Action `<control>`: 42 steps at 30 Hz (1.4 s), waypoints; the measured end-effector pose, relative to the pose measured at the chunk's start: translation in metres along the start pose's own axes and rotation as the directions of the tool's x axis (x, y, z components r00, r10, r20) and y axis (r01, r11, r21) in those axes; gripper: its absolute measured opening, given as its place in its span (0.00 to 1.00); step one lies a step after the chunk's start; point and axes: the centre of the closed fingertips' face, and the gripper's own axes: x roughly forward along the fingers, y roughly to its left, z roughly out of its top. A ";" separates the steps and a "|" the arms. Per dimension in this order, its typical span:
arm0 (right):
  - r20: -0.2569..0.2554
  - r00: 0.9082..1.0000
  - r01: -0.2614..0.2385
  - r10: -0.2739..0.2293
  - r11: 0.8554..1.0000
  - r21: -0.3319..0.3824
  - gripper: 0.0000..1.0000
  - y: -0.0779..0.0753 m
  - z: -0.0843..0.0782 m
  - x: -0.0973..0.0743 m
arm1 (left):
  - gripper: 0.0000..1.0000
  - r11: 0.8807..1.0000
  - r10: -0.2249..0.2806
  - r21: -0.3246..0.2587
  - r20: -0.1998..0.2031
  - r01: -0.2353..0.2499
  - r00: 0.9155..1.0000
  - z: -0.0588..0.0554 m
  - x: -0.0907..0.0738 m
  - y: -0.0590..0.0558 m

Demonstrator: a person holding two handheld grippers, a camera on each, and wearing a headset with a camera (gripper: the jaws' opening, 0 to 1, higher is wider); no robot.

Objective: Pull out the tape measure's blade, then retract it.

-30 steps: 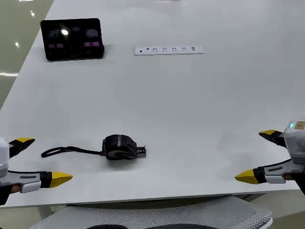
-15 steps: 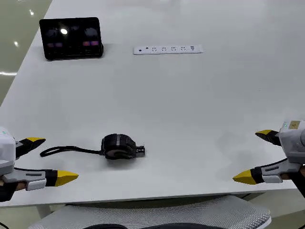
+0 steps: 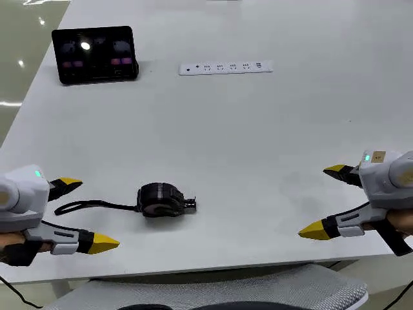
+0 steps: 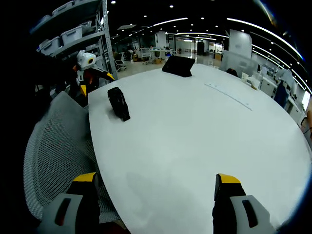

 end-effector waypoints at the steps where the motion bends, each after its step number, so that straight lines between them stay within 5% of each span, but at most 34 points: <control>1: -0.002 1.000 -0.005 0.005 1.000 -0.002 0.99 0.001 0.001 0.002 | 0.99 1.000 -0.008 0.011 -0.006 0.008 1.000 0.002 0.002 -0.001; 7: -0.001 1.000 -0.024 0.024 0.999 -0.040 0.99 0.004 0.008 0.009 | 0.99 0.997 -0.042 0.062 -0.022 0.044 0.999 0.009 0.009 -0.004; 20: 0.001 0.998 -0.056 0.057 0.991 -0.120 0.99 0.009 0.025 0.028 | 0.99 0.986 -0.035 0.159 -0.077 0.047 0.996 0.021 0.028 0.004; 37: 0.018 0.994 -0.102 0.106 0.980 -0.171 0.99 0.016 0.048 0.063 | 0.95 0.949 -0.086 0.294 -0.111 0.115 0.990 0.036 0.049 -0.008; 40: 0.013 0.993 -0.116 0.120 0.975 -0.189 0.99 0.020 0.052 0.068 | 0.92 0.945 -0.091 0.304 -0.113 0.121 0.989 0.039 0.054 -0.012; 42: 0.020 0.991 -0.128 0.135 0.970 -0.206 0.99 0.023 0.056 0.072 | 0.90 0.953 -0.104 0.273 -0.112 0.131 0.988 0.040 0.059 -0.016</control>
